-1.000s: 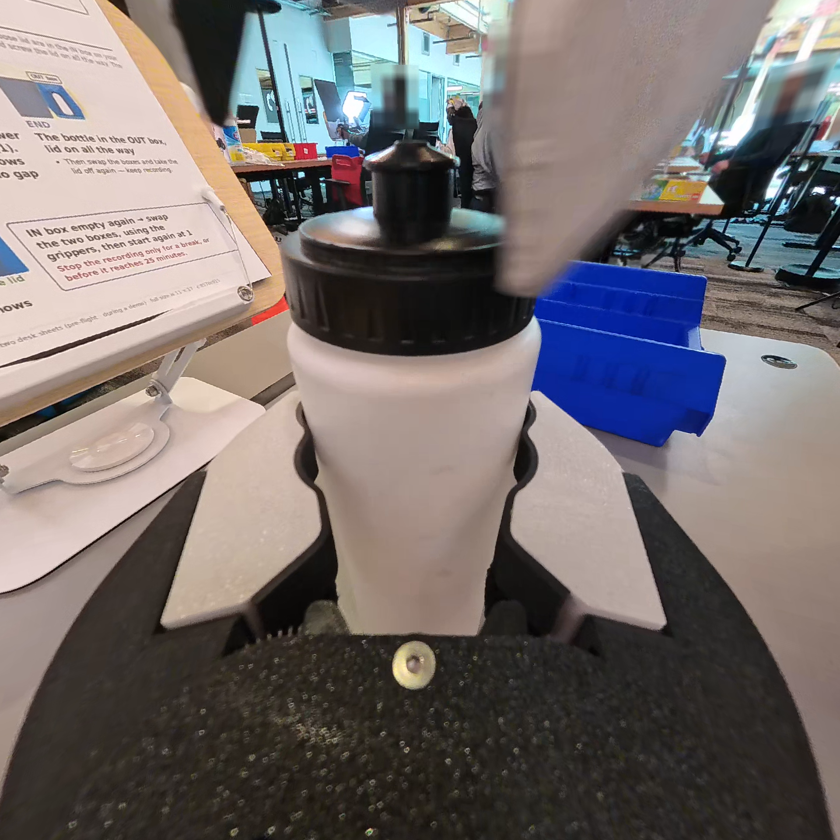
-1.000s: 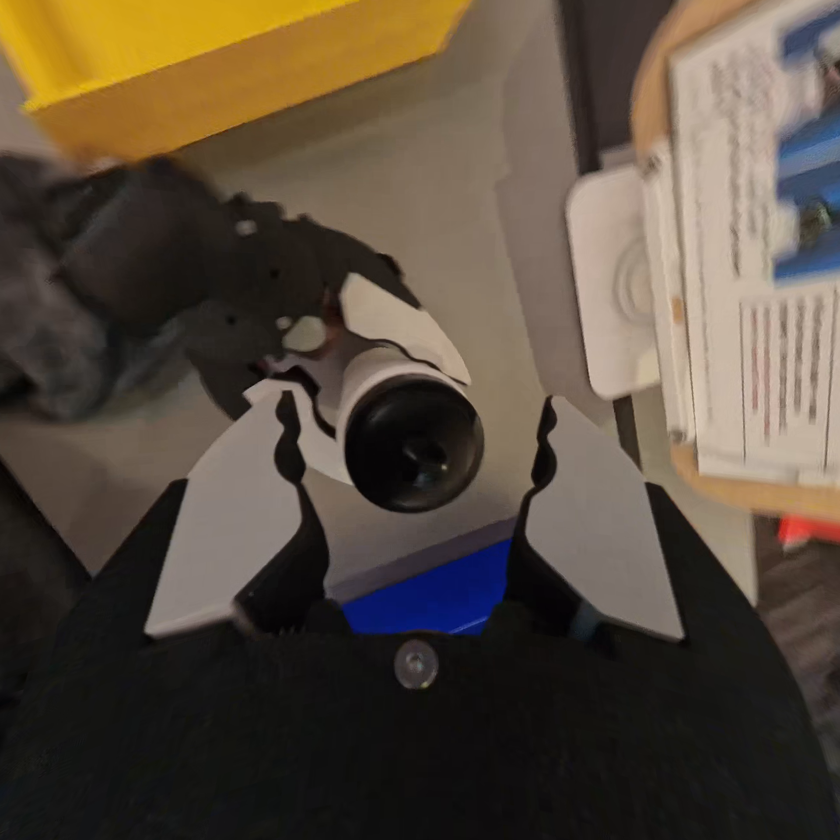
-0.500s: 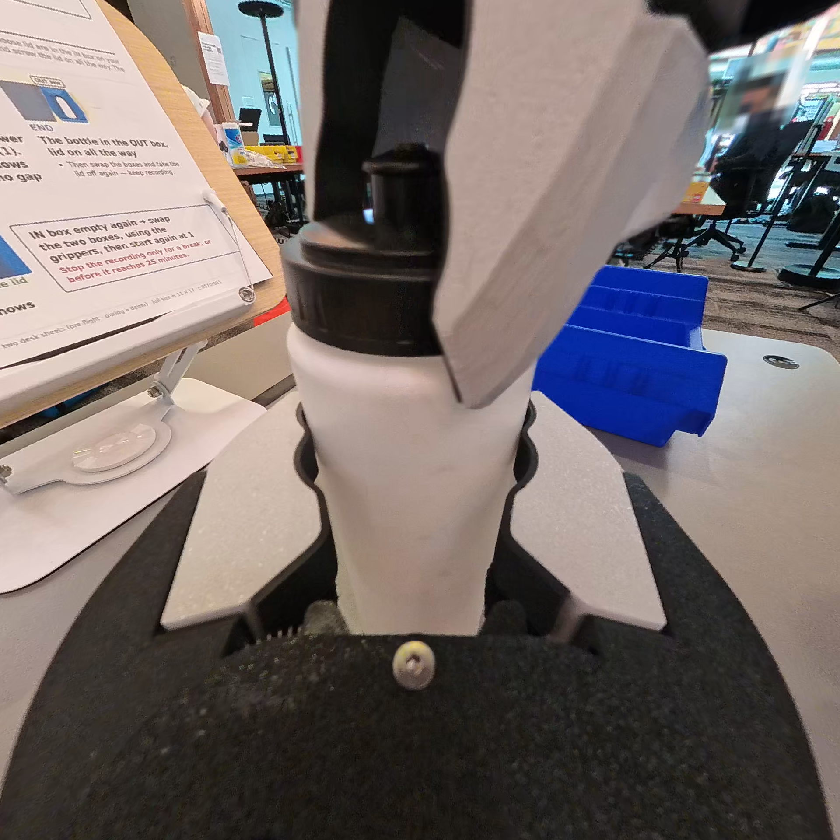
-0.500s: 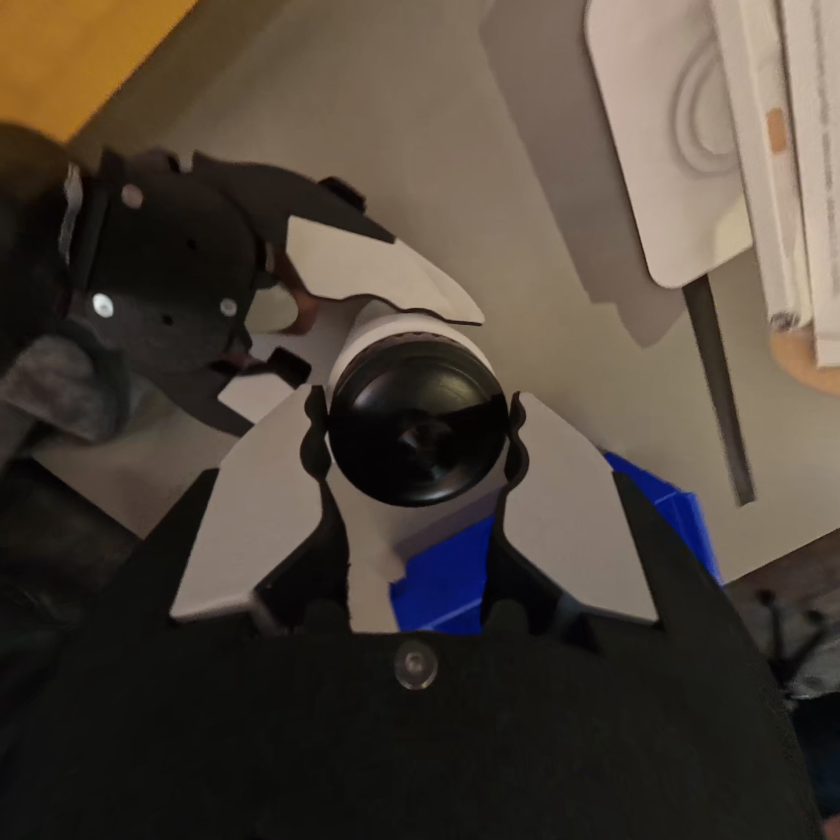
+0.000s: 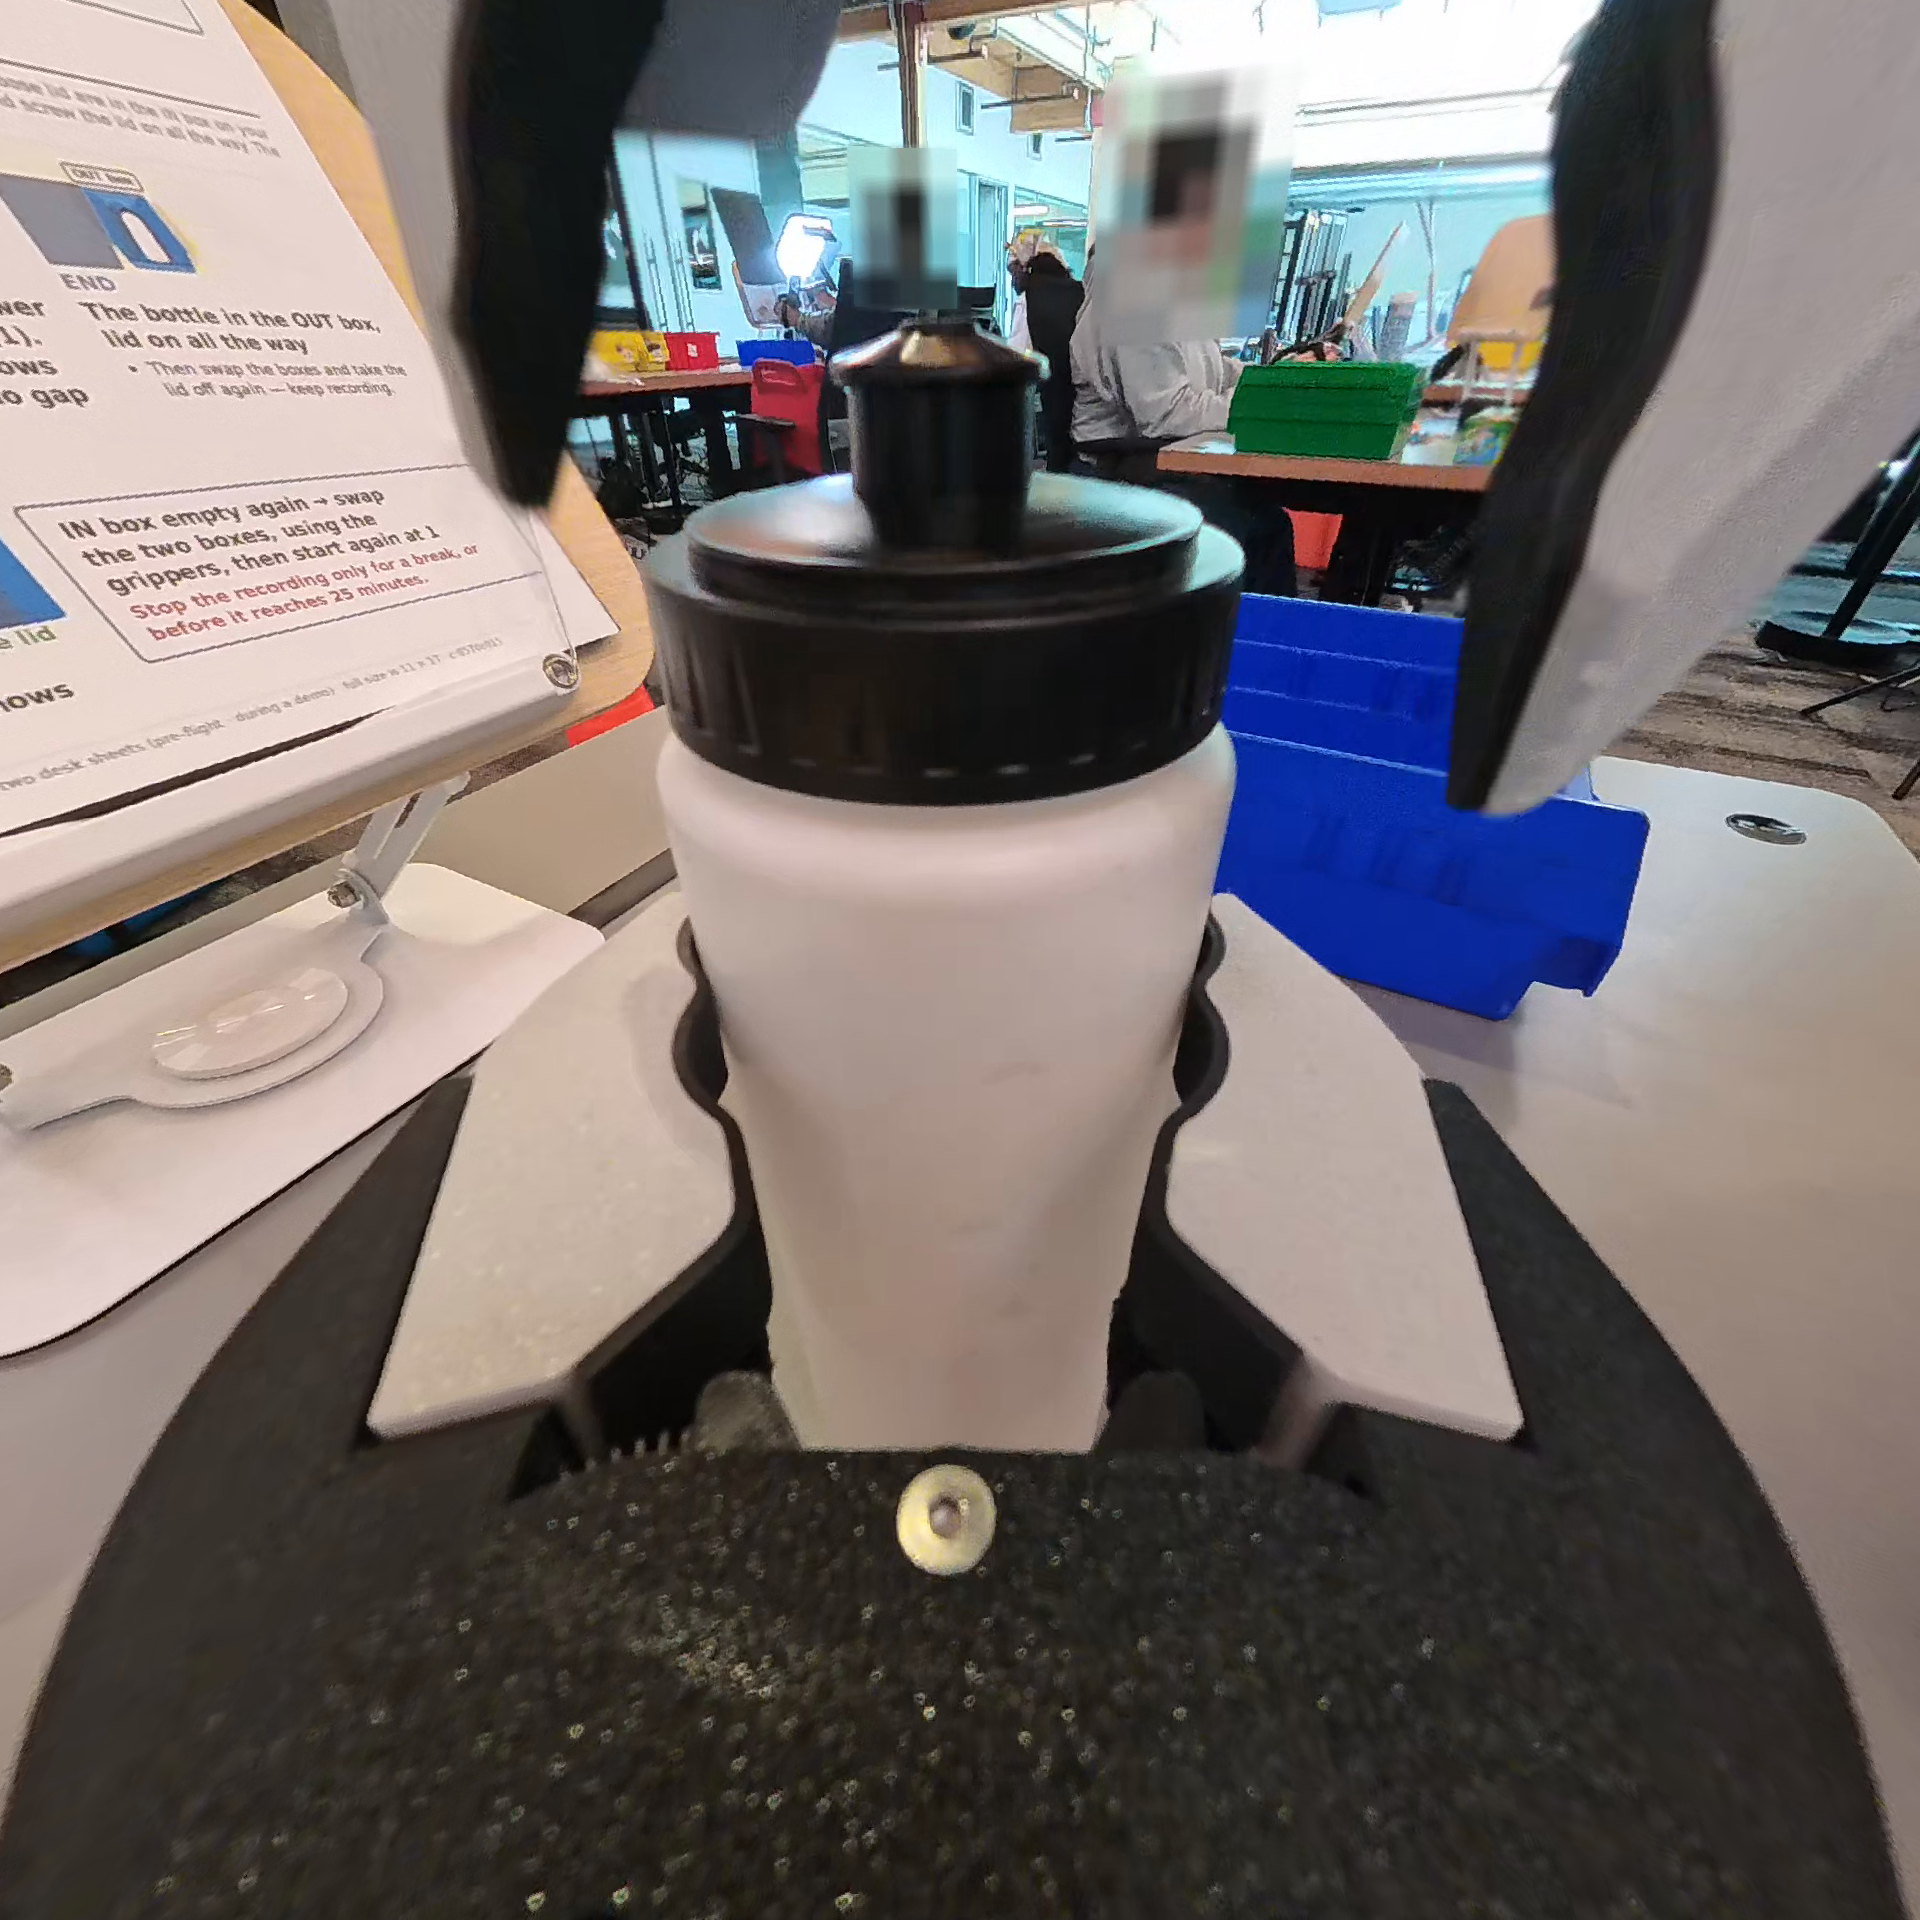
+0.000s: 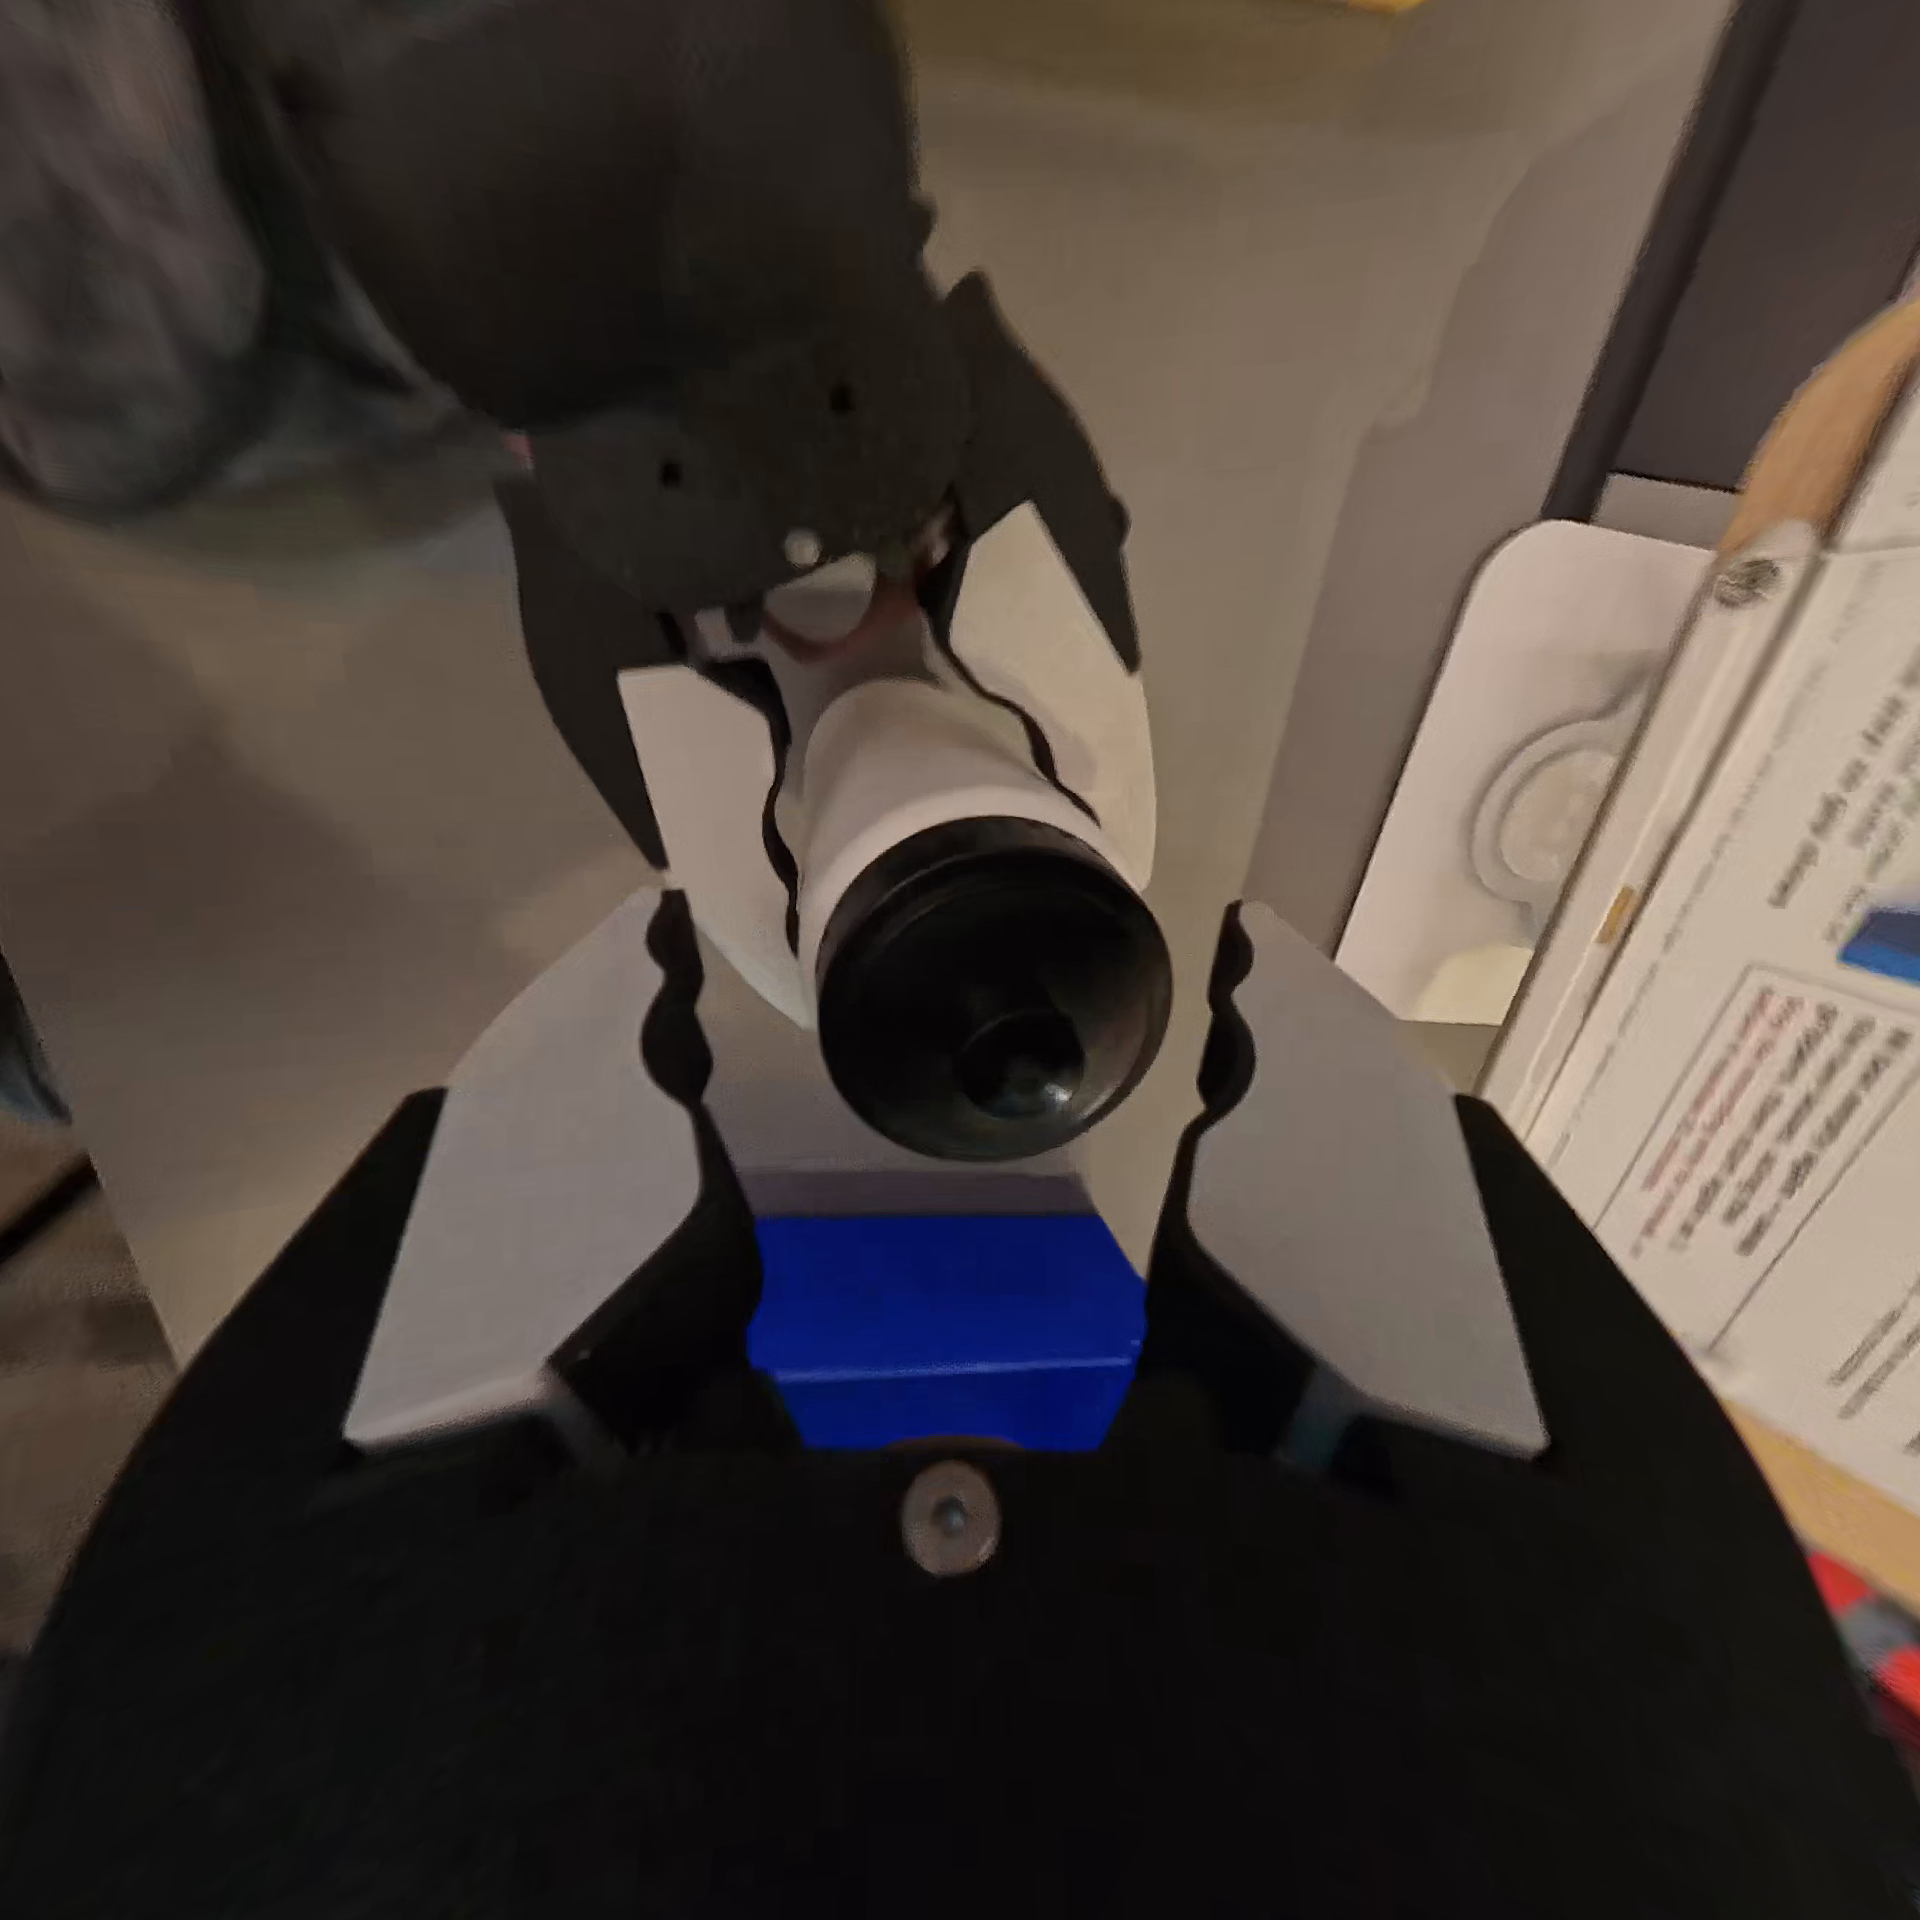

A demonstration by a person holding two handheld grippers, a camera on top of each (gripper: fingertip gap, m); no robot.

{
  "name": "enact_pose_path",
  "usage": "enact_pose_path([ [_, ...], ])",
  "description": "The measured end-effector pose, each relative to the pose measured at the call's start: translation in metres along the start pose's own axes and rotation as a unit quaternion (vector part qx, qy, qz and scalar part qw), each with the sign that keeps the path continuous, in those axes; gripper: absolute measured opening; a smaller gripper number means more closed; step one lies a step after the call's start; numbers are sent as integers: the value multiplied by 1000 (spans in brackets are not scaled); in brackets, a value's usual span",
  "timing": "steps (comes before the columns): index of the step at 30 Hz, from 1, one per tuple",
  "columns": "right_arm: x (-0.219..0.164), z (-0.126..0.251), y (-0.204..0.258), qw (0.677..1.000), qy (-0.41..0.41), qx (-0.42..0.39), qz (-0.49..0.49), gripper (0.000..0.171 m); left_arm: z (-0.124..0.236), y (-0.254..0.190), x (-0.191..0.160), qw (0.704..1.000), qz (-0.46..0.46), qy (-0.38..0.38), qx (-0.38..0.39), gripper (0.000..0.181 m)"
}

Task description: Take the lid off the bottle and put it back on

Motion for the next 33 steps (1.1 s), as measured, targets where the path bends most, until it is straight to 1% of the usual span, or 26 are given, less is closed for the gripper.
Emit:
enact_pose_path([
  [1,1,5,-4,999,-17,-18,-41,97,0,0,0,1000,0,0,0,86],
  [3,-4,9,-8,989,-34,-25,-145,98,0,0,0,1000,0,0,1,86],
  [4,-11,8,-12,977,-30,-27,-209,97,0,0,0,1000,0,-1,2,86],
  [6,-25,1,-10,949,-22,0,-314,90,0,0,0,1000,1,-1,2,86],
  [7,-31,-3,-9,935,-15,9,-353,91,0,0,0,1000,1,-1,3,86],
  [8,-33,-5,-9,925,-15,17,-379,97,0,1,0,1000,2,-1,4,86],
  [9,-31,-6,-8,921,-25,26,-389,94,0,0,0,1000,2,-2,4,86],
  [10,-29,-7,-7,916,-29,38,-397,89,0,0,0,1000,2,-1,4,86],
  [11,-24,-7,-2,915,-34,63,-398,75,0,0,0,1000,2,0,4,86],
  [12,-23,-6,0,914,-26,64,-400,73,0,0,0,1000,0,0,4,86],
  [14,-24,-5,1,930,-3,59,-362,72,1,-1,0,1000,-3,0,1,86],
  [16,-27,-5,1,946,24,71,-317,72,1,-1,0,1000,-5,1,0,86],
  [18,-29,-5,0,970,44,77,-226,72,0,-2,0,1000,-6,0,-3,86],
  [20,-32,-5,0,991,53,75,-99,72,0,-3,0,1000,-10,0,-4,86],
  [22,-32,-5,-4,996,57,70,4,72,-1,-2,0,1000,-5,1,-2,86],
  [25,-31,-6,-9,991,69,67,95,72,-1,0,0,1000,-1,-1,0,86],
  [28,-30,-4,-8,987,77,47,132,71,0,-1,0,1000,-4,-1,-1,86],
  [30,-28,-2,-8,990,71,22,118,70,0,-1,0,1000,-3,-1,-2,86],
  [31,-25,1,-7,994,59,14,86,75,0,-1,0,1000,-3,0,-2,86],
  [32,-21,5,-4,997,49,15,50,88,0,-1,0,1000,-3,0,-1,86],
  [33,-15,10,0,999,31,20,16,96,0,-1,0,1000,-2,0,-1,86],
])
Point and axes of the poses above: each gripper's, where its closed fingertips meet, z back along the fingers, x out of its top, y = z × x across the jaws, the point moved 1 cm from there along z, back along the fingers, and after that the axes turned 6 degrees about y, right-handed, at the moved point
